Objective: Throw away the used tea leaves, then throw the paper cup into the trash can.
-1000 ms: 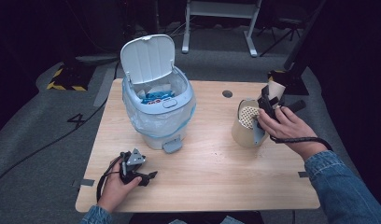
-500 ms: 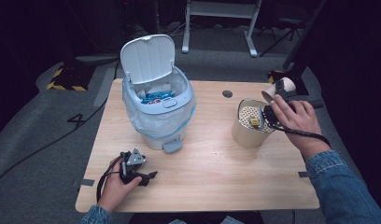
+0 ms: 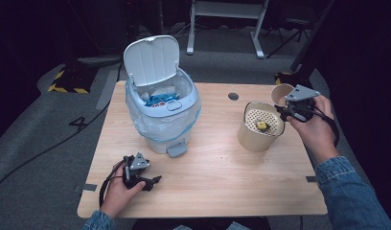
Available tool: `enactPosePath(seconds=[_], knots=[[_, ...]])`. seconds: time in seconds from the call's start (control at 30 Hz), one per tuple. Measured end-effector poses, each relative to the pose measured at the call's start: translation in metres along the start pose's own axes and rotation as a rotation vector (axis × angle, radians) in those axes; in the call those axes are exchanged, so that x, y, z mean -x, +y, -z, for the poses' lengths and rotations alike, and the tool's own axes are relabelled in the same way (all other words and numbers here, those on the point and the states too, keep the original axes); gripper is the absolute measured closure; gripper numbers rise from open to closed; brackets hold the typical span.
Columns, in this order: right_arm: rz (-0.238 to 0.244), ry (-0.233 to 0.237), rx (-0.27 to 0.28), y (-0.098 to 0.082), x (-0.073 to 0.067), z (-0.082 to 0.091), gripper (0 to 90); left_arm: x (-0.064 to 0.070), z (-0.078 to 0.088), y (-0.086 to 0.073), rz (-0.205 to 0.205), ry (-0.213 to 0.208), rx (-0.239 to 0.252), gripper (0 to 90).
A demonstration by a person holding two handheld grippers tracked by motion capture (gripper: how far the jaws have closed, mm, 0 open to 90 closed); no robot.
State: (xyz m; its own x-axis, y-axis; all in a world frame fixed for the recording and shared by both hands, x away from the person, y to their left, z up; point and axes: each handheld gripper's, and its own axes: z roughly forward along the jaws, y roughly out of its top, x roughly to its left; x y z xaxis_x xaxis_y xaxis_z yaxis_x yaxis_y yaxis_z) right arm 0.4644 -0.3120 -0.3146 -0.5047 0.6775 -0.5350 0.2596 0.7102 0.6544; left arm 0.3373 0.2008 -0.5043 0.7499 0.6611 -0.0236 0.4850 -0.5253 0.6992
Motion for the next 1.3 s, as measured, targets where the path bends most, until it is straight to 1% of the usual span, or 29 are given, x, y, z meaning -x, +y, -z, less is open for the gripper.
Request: enactPosePath(seconds=[0.1, 0.13, 0.2, 0.23, 0.27, 0.33, 0.4, 0.57, 0.6, 0.67, 0.77, 0.83, 0.87, 0.9, 0.97, 1.07, 1.17, 1.3], knots=[[-0.126, 0.072, 0.065, -0.004, 0.004, 0.004, 30.5, 0.000, 0.000, 0.000, -0.002, 0.001, 0.000, 20.6], [-0.155, 0.090, 0.084, -0.005, 0.005, 0.006, 30.4, 0.000, 0.000, 0.000, -0.003, 0.000, 0.000, 20.6], [-0.210, 0.133, 0.104, -0.005, 0.006, 0.011, 30.3, 0.000, 0.000, 0.000, -0.004, 0.000, 0.000, 20.5], [-0.233, 0.145, 0.106, -0.005, 0.005, 0.014, 30.4, -0.001, 0.000, 0.000, -0.005, -0.001, 0.000, 20.5], [-0.260, 0.179, 0.120, -0.005, 0.005, 0.018, 30.4, 0.000, 0.000, 0.000, -0.004, 0.000, 0.000, 20.5], [-0.288, 0.235, 0.158, -0.004, 0.006, 0.023, 30.4, -0.001, 0.000, 0.000, -0.004, 0.000, 0.000, 20.5], [-0.276, 0.284, 0.207, -0.004, 0.007, 0.027, 30.5, -0.001, 0.000, 0.000, -0.004, 0.000, 0.000, 20.6], [-0.311, 0.477, 0.325, -0.002, 0.011, 0.033, 30.5, -0.001, 0.000, 0.000, -0.004, 0.000, 0.000, 20.5], [-0.312, 0.509, 0.341, -0.002, 0.011, 0.034, 30.4, -0.001, 0.000, 0.000, -0.004, 0.000, 0.000, 20.5], [-0.303, 0.547, 0.357, -0.001, 0.011, 0.036, 30.4, 0.000, 0.000, 0.000, -0.004, -0.001, 0.000, 20.5], [-0.294, 0.582, 0.363, 0.000, 0.011, 0.037, 30.3, 0.000, 0.000, 0.000, -0.004, 0.000, 0.000, 20.5], [-0.288, 0.612, 0.364, 0.003, 0.011, 0.038, 30.2, 0.000, 0.000, 0.000, -0.004, 0.000, 0.000, 20.5], [-0.283, 0.634, 0.365, 0.005, 0.010, 0.038, 30.3, 0.000, 0.000, 0.000, -0.004, 0.000, 0.000, 20.5], [-0.275, 0.644, 0.363, 0.007, 0.010, 0.038, 30.2, 0.000, 0.000, 0.000, -0.005, 0.000, 0.000, 20.5], [-0.261, 0.647, 0.359, 0.012, 0.009, 0.039, 30.2, 0.000, 0.000, 0.000, -0.004, 0.000, 0.000, 20.6], [-0.245, 0.653, 0.379, 0.025, 0.006, 0.038, 30.2, 0.000, 0.000, 0.000, -0.003, 0.001, -0.001, 20.6], [-0.231, 0.656, 0.386, 0.039, 0.002, 0.036, 30.2, 0.000, 0.000, 0.000, 0.000, 0.003, -0.002, 20.6], [-0.206, 0.702, 0.395, 0.062, -0.007, 0.033, 30.1, 0.000, 0.000, 0.000, 0.000, 0.004, -0.002, 20.6]])
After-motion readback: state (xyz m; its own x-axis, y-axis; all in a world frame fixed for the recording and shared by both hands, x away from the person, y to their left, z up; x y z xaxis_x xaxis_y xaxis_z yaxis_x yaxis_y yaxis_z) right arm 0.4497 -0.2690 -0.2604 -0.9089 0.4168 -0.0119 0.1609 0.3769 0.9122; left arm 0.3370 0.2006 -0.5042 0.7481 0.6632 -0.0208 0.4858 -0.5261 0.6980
